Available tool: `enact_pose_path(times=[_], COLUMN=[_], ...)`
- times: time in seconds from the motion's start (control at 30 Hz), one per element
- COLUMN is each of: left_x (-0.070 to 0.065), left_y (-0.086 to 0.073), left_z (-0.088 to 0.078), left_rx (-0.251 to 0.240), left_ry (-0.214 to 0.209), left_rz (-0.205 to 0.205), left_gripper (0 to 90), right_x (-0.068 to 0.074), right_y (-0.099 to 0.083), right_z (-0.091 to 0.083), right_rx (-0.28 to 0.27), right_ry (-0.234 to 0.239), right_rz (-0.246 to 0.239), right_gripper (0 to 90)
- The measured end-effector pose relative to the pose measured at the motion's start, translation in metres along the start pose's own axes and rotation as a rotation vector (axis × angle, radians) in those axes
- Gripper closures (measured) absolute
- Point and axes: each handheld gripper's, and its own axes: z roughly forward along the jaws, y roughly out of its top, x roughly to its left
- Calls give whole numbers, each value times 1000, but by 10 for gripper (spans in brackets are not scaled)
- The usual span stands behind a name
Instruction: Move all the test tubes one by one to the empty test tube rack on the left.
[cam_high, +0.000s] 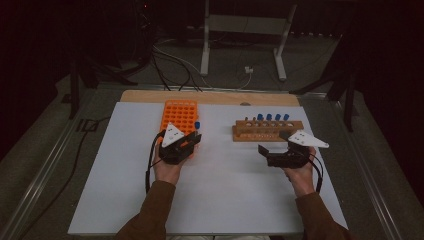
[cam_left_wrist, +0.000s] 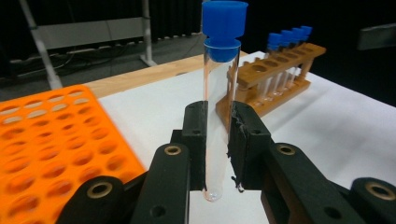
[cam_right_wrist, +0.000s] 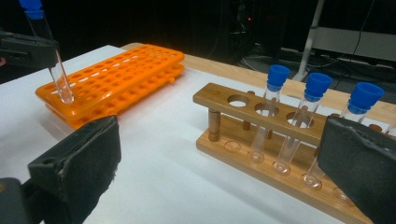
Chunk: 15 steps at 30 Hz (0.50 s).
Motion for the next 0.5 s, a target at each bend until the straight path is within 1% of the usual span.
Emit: enact_pose_path(times=[0.07,0.1,0.17,0.23,0.3,0.37,0.5], left_x=[2,6,8,13,15,18,20], left_y=[-1,-3,-4,-7,-7,-9,-12], left_z=[-1,-3,-4,-5,-5,-3,0], left_rx=[1,2,1,4,5,11,19], left_ry=[7,22,28,50,54,72,78], left_rz=[-1,-5,-7,-10,-12,-8,-9], left_gripper=[784,784,784,784,783,783,783], right_x=[0,0,-1,-1,-1,-1,-1], right_y=[0,-1,-1,-1,-1,-1,-2], right_z=[0,0,0,0,0,0,0], right_rx=[1,1,2,0,-1,-1,-3], right_ry=[0,-1,-1,-1,-1,0,2], right_rz=[0,1,3,3,5,4,4], right_gripper=[0,0,0,0,0,0,0])
